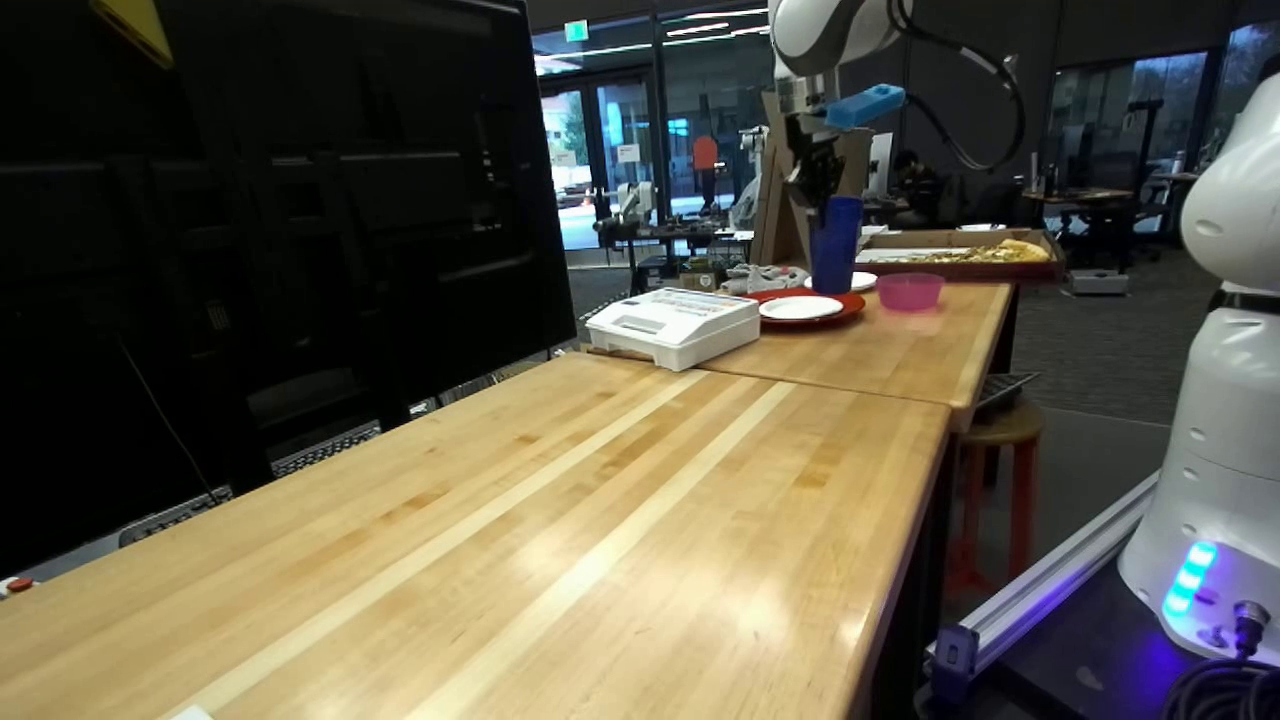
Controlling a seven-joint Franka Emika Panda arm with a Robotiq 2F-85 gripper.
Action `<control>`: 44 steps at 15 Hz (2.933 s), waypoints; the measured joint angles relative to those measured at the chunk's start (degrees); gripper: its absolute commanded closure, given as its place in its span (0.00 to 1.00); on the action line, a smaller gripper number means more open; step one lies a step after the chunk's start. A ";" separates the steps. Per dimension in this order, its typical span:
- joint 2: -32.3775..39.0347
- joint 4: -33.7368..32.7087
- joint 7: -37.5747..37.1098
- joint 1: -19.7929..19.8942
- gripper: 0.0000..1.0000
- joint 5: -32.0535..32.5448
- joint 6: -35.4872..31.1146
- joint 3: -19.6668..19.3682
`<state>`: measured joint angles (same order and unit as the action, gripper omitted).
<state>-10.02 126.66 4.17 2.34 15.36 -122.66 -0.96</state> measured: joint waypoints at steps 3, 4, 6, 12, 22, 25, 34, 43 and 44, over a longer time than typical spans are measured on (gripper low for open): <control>-2.20 4.13 0.00 -0.62 0.98 0.83 -2.43 1.00; -2.83 5.37 -0.04 -0.89 0.98 0.85 -3.09 1.44; -4.02 7.51 -0.19 -1.61 0.98 0.85 -3.85 2.38; -8.41 12.10 -0.47 -3.67 0.98 0.96 -3.42 6.02; -15.02 17.56 0.04 -8.66 0.98 0.68 -1.07 7.98; -16.44 18.39 1.48 -9.87 0.98 0.65 -1.35 7.99; -17.11 19.67 9.07 -13.84 0.98 -3.88 -1.21 7.93; -15.49 19.62 12.42 -15.66 0.98 -9.46 -0.59 7.92; -15.35 19.61 12.57 -15.73 0.98 -9.85 -0.59 7.92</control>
<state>-25.37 146.27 16.74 -13.40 5.51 -123.25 6.95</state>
